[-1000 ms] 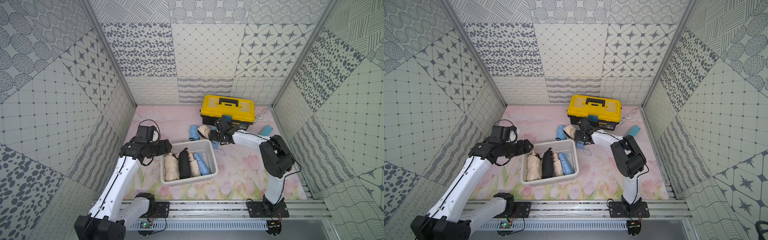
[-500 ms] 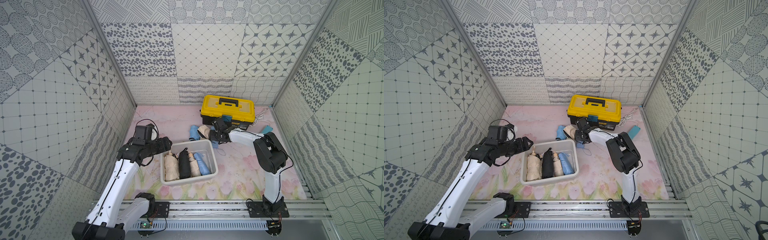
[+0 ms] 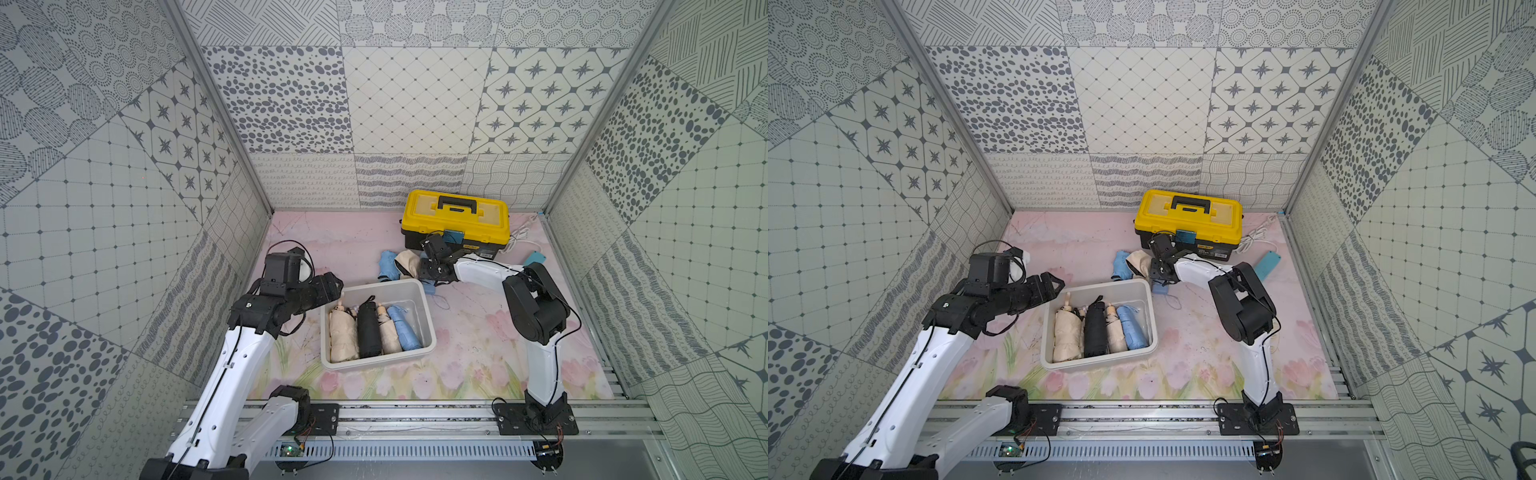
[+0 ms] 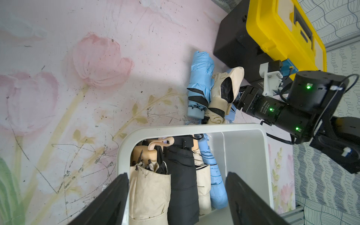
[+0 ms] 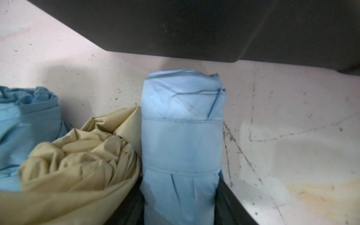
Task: Put the umbrella into the storage box
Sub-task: Pick up the umbrella from the center of the board.
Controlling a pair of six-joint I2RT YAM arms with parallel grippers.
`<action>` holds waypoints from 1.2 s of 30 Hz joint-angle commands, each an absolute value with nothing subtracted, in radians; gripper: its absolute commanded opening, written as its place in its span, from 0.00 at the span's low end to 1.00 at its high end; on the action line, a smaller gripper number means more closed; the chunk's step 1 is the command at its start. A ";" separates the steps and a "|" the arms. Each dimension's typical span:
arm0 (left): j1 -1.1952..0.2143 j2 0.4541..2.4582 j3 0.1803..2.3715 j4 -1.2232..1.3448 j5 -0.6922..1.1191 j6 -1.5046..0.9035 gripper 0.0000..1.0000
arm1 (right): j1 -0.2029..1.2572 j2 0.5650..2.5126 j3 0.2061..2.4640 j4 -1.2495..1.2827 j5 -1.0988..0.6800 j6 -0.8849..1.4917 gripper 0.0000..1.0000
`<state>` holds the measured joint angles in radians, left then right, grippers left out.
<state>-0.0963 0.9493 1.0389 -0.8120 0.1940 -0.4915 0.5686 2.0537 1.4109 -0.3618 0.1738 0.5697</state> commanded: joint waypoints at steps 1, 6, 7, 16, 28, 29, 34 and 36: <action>-0.092 0.931 1.039 -0.754 0.225 -0.525 0.83 | 0.566 2.035 1.368 -0.381 0.193 0.569 0.47; -0.092 0.927 1.043 -0.733 0.257 -0.556 0.82 | 0.566 1.915 1.268 -0.337 0.187 0.565 0.42; -0.092 0.927 1.043 -0.728 0.264 -0.563 0.82 | 0.566 1.892 1.250 -0.334 0.188 0.565 0.41; -0.092 0.932 1.042 -0.662 0.321 -0.664 0.79 | 0.566 1.619 1.050 -0.328 0.204 0.538 0.34; -0.183 1.021 1.034 -0.390 0.449 -0.862 0.79 | 0.566 1.209 0.987 -0.418 0.166 0.370 0.21; -0.208 1.037 1.050 -0.382 0.451 -0.860 0.80 | 0.567 1.187 0.996 -0.421 0.135 0.348 0.21; -0.311 1.107 1.110 -0.320 0.496 -0.865 0.85 | 0.589 1.141 1.070 -0.448 -0.019 0.226 0.19; -0.336 1.127 1.124 -0.287 0.524 -0.871 0.88 | 0.620 1.150 1.111 -0.473 -0.069 0.154 0.19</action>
